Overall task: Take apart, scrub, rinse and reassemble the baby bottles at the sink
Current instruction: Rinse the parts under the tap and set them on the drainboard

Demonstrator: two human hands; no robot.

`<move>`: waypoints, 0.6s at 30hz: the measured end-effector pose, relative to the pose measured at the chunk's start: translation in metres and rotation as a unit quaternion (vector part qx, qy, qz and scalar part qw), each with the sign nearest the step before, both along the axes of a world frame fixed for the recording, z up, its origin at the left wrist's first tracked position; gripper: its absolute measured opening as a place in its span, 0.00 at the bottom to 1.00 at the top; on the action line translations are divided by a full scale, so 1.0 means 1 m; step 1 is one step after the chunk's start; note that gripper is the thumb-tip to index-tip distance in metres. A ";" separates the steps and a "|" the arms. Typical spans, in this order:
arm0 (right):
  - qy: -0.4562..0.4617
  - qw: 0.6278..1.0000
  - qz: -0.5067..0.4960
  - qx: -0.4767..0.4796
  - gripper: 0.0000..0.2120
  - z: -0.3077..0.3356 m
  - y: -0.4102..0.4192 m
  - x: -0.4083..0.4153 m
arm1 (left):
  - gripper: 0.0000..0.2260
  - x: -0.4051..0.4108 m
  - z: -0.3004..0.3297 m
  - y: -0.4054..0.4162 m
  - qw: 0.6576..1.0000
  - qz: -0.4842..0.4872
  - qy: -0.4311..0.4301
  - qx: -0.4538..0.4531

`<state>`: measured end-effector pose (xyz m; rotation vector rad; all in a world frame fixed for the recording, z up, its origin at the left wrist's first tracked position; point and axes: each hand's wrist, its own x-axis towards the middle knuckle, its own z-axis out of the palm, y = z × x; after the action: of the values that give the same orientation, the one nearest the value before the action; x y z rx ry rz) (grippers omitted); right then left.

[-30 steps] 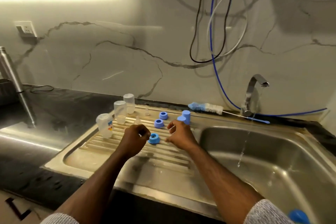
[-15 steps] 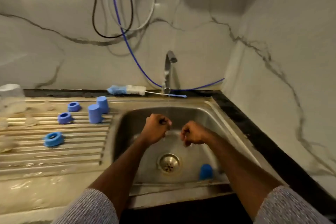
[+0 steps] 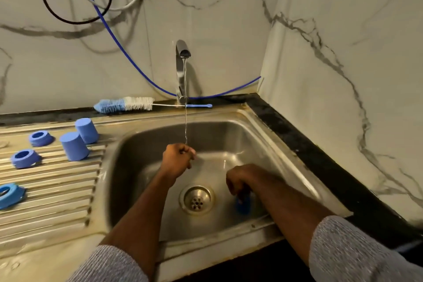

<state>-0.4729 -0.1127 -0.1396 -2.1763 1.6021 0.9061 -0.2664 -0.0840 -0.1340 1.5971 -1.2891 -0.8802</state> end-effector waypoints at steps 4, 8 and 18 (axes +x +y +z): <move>-0.246 0.965 -0.041 -0.079 0.14 0.019 -0.022 0.035 | 0.07 0.009 -0.006 -0.007 0.999 0.035 0.036 0.012; -0.490 0.846 -0.153 -0.145 0.12 0.035 -0.038 0.081 | 0.19 0.017 -0.011 -0.010 0.999 0.043 0.025 0.012; -0.674 0.675 -0.296 -0.055 0.10 0.024 -0.052 0.100 | 0.19 0.021 -0.017 -0.021 0.997 0.036 0.035 -0.051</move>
<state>-0.3732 -0.1650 -0.1160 -1.3524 1.2397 -0.8855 -0.2452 -0.1050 -0.1513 1.5100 -1.2012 -0.8072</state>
